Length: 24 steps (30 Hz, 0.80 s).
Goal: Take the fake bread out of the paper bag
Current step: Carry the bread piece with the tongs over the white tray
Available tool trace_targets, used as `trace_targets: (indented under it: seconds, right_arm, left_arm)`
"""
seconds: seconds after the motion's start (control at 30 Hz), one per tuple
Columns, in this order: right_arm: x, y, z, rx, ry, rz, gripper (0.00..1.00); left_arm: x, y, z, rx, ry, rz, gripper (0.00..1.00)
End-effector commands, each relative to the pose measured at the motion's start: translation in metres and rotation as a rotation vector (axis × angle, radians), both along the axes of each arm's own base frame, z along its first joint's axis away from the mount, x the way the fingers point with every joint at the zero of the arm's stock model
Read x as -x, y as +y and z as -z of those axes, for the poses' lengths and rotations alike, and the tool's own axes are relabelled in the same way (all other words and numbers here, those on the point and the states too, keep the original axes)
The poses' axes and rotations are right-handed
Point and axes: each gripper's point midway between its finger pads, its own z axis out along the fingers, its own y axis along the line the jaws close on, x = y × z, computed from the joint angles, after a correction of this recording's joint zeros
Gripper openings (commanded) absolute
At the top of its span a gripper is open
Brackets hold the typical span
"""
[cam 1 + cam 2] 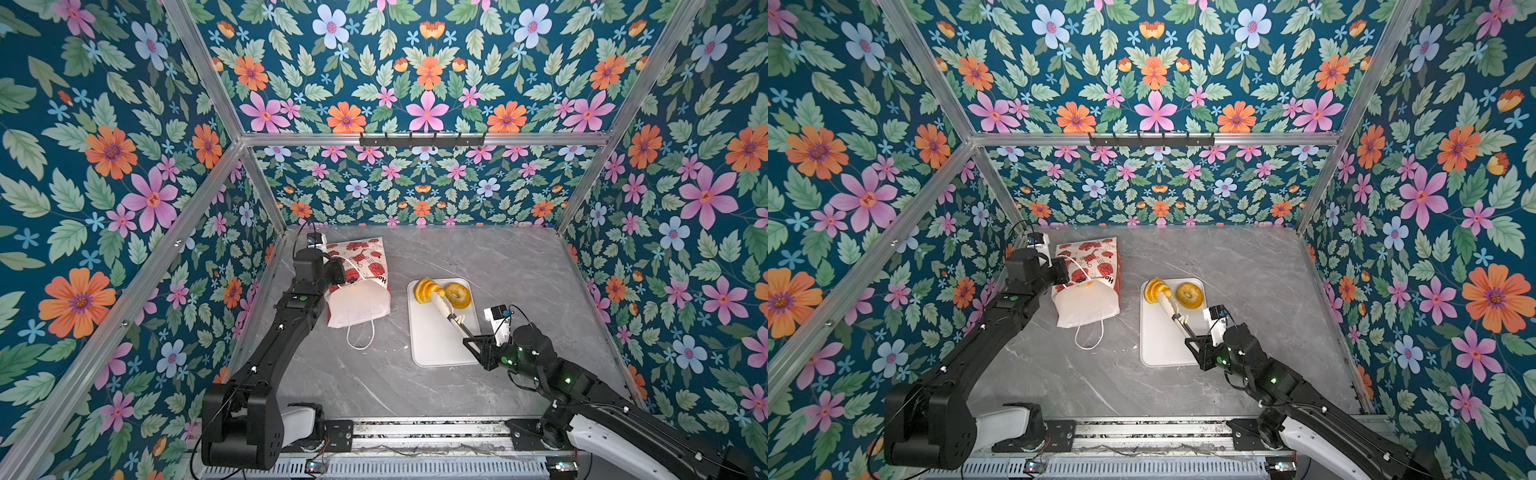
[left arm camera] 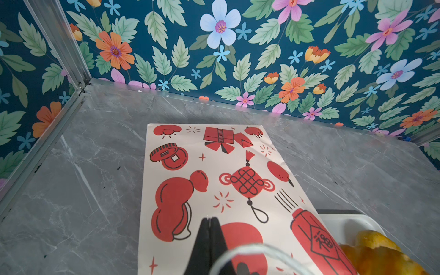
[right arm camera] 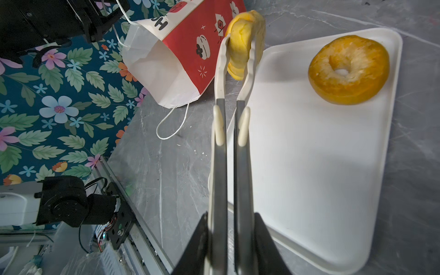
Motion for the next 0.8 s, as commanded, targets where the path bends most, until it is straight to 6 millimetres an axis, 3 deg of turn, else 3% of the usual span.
trace_targets:
  seconds: [0.0, 0.33, 0.77]
  right_arm:
    - [-0.005, 0.014, -0.016, -0.078, -0.042, -0.03, 0.0]
    - [-0.017, 0.022, 0.014, -0.038, 0.021, -0.029, 0.0]
    - [-0.007, -0.009, 0.046, 0.101, 0.129, 0.071, 0.02]
  left_arm:
    - [-0.002, 0.0, -0.005, 0.006, -0.023, 0.002, 0.0]
    - [-0.002, -0.001, -0.005, 0.007, -0.023, 0.004, 0.0]
    - [-0.003, -0.002, -0.002, 0.015, -0.018, 0.01, 0.0]
